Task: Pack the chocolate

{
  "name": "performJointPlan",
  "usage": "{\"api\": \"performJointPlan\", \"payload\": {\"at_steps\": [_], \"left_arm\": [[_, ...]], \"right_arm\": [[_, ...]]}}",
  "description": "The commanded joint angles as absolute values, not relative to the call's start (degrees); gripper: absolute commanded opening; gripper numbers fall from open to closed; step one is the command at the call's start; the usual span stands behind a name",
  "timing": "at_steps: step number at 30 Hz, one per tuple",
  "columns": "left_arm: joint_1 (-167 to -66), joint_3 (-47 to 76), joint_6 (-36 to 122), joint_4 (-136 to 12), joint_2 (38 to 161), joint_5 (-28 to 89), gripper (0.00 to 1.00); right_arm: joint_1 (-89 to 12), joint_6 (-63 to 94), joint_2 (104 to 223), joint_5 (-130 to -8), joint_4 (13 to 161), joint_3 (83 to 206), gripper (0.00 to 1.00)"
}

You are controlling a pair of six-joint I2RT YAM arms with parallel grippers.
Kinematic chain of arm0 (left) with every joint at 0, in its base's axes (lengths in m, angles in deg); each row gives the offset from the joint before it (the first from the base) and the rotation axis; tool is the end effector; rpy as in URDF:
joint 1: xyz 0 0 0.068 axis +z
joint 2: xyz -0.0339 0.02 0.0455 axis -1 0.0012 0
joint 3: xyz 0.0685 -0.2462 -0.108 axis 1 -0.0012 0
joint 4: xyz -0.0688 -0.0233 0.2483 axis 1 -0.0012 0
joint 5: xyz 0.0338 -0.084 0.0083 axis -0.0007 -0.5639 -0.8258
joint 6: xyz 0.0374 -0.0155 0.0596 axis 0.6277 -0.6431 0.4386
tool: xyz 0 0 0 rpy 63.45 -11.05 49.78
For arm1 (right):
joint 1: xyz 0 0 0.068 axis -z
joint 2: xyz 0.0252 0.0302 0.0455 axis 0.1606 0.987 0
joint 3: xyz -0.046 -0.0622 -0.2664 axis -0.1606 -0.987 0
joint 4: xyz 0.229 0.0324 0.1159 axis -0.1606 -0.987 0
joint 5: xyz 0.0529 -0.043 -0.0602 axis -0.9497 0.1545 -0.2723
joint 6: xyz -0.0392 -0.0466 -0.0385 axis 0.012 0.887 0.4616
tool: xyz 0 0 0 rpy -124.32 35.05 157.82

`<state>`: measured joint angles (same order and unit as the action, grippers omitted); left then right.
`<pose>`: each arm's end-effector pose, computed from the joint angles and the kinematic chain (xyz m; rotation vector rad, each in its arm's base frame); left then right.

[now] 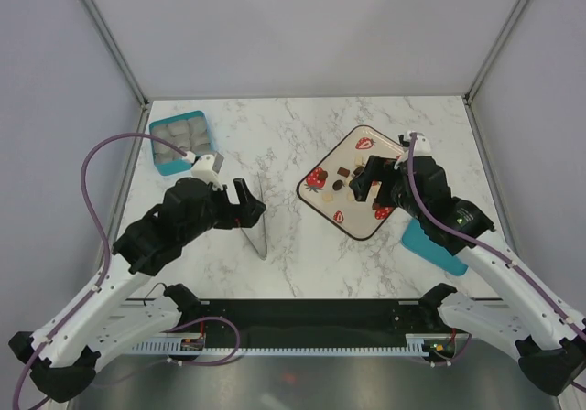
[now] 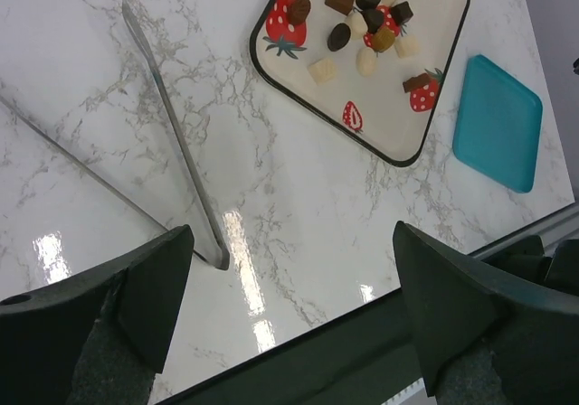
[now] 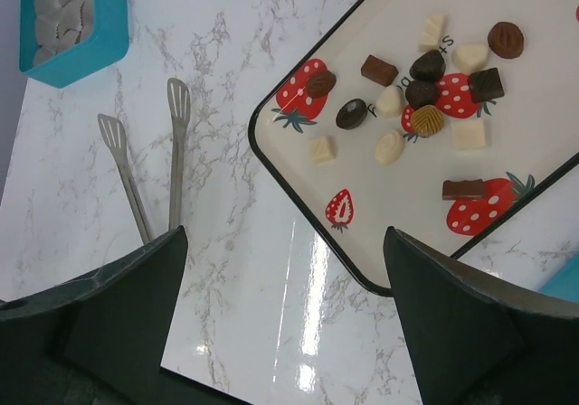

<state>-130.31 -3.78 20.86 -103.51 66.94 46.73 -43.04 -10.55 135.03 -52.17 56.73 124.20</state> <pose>0.1330 -0.1025 0.3381 0.0399 2.1295 -0.6450 0.1819 0.1102 0.3364 0.0863 2.1029 0.5507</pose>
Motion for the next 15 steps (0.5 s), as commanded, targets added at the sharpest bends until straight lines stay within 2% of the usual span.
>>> {"api": "performJointPlan", "payload": {"at_steps": [1, 9, 15], "left_arm": [[-130.54, -3.35, 20.63, -101.66, 67.72, 47.99, 1.00], [-130.45, -4.40, 10.26, -104.12, 72.12, 59.58, 1.00], [-130.45, -6.25, 0.77, -106.67, 77.82, 67.76, 0.99]], "right_arm": [[-43.17, -12.25, 134.46, -48.42, 58.53, 124.81, 0.98], [-43.17, -12.70, 132.70, -46.66, 58.09, 123.41, 0.98], [-43.17, -9.45, 130.33, -50.51, 58.53, 122.71, 0.98]]}}
